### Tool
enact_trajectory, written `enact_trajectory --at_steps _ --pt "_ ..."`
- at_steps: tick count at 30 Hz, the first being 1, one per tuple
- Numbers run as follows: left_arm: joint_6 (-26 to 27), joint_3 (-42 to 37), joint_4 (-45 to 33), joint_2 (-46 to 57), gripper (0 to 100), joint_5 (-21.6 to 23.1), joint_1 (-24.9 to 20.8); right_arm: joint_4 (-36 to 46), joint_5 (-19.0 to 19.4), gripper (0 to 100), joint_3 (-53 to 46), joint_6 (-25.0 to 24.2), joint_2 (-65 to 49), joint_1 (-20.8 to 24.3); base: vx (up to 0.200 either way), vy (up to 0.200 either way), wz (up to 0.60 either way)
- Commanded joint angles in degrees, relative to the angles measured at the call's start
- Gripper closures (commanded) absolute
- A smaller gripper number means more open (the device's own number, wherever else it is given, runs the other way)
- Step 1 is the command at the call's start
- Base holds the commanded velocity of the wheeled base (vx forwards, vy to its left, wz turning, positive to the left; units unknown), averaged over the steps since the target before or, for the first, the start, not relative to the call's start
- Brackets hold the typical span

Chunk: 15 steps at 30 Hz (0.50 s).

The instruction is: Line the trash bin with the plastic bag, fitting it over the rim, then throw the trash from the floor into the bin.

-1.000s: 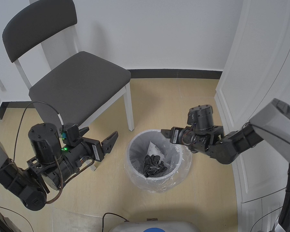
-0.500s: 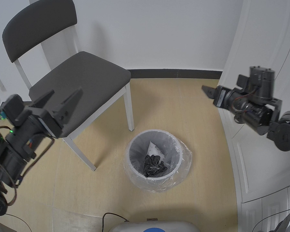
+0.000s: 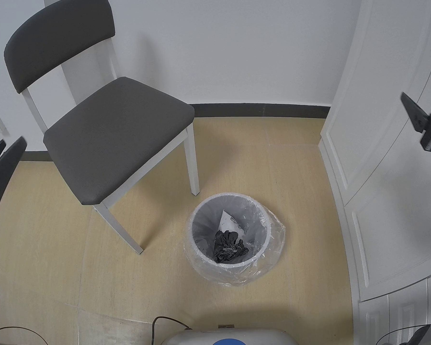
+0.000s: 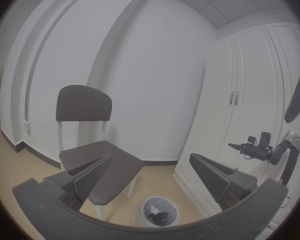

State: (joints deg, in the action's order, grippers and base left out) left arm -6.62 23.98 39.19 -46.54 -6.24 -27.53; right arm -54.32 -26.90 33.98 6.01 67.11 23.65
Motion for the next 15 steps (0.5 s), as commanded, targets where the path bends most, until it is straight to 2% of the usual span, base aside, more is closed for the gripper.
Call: enact_trajectory --at_steps 1,4,5,7,11,15 --pt "0.2 1.3 -11.0 14.0 0 -3.1 1.5 -4.0 2.3 0 -10.2 4.7 -15.4 -6.9 0.0 0.0 0.0" --pt "1.8 2.5 -17.5 18.0 0 -5.4 2.0 -4.0 3.3 0 -13.3 4.8 -20.3 -9.6 0.0 0.0 0.0" --pt "1.8 2.5 -17.5 18.0 0 -5.4 2.0 -4.0 3.3 0 -13.3 4.8 -20.3 -9.6 0.0 0.0 0.0" --pt "5.7 2.6 -21.4 22.0 0 -7.0 2.7 -3.9 3.3 0 -16.5 5.3 -25.4 -11.4 0.0 0.0 0.0" --pt "6.4 2.0 -23.2 25.7 0 -7.0 9.9 -3.6 4.1 0 -19.5 6.2 -33.1 -14.0 0.0 0.0 0.0" --pt "6.5 2.2 -25.7 29.1 0 -6.9 13.7 -2.3 7.4 0 -21.1 6.3 -40.7 -17.6 0.0 0.0 0.0"
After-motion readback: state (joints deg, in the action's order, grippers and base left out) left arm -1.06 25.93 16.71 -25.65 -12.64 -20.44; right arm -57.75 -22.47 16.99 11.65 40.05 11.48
